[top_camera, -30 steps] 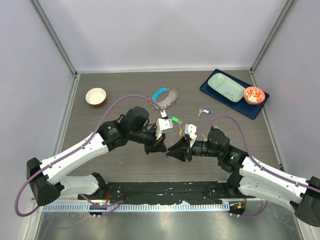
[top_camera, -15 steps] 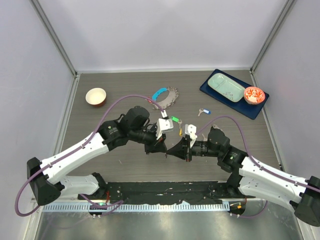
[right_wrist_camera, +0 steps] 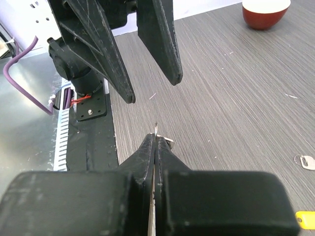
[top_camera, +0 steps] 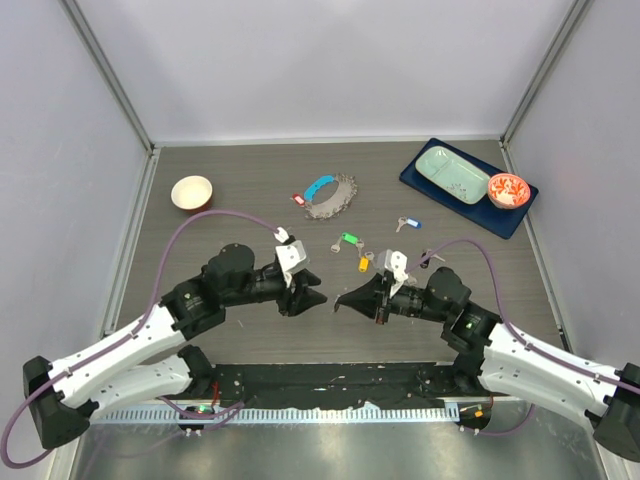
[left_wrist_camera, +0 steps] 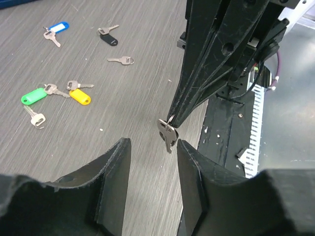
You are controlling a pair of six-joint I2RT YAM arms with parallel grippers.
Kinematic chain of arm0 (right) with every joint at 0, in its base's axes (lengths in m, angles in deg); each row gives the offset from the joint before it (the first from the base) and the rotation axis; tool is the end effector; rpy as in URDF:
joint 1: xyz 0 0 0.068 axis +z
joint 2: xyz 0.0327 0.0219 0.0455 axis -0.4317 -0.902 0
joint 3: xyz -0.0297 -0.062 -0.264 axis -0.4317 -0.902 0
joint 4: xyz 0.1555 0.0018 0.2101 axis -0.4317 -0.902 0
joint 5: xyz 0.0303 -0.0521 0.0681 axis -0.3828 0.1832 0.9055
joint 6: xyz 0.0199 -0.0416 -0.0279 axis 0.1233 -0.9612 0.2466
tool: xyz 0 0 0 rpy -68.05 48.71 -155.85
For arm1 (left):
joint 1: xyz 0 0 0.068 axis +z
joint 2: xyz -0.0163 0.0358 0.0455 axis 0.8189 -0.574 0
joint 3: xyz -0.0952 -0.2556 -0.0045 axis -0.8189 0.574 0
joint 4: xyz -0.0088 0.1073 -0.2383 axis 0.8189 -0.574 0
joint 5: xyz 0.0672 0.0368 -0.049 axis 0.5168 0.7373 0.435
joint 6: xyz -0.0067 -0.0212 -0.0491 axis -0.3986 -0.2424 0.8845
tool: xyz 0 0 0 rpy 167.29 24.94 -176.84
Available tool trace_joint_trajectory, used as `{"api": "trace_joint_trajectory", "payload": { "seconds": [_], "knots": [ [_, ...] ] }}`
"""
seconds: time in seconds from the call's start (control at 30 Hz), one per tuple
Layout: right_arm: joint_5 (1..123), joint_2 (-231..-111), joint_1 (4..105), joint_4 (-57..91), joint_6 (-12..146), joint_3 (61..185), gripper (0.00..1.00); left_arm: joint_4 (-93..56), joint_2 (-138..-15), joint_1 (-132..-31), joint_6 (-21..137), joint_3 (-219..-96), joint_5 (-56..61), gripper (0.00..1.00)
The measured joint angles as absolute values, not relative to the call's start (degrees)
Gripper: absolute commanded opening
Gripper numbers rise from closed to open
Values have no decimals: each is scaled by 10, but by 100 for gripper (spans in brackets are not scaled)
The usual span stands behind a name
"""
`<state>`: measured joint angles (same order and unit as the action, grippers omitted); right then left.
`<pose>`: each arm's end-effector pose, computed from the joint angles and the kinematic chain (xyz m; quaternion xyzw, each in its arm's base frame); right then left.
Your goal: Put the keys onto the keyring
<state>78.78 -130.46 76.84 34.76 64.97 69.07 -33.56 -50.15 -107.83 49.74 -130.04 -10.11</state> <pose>0.0992 0.1471 0.2602 -0.4106 0.5861 0.4542 0.5306 0.1098 -0.1660 0.3201 0.4306 0.6768 -0.4016 0.4419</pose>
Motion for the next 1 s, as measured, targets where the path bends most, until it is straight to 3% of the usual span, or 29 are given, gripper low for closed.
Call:
{"api": "trace_joint_trajectory", "payload": {
  "seconds": [0.23, 0.4, 0.77, 1.0],
  "knots": [
    [774, -1296, 768, 397, 676, 664, 1, -229, -512, -1078, 548, -1247, -105, 47],
    [768, -1291, 768, 429, 692, 643, 1, -178, -542, -1078, 569, -1246, -124, 36],
    [757, -1274, 768, 448, 703, 634, 1, -138, -558, -1078, 584, -1240, -145, 35],
    [752, -1274, 768, 449, 705, 627, 1, -135, -558, -1078, 584, -1233, -155, 28]
  ]
}}
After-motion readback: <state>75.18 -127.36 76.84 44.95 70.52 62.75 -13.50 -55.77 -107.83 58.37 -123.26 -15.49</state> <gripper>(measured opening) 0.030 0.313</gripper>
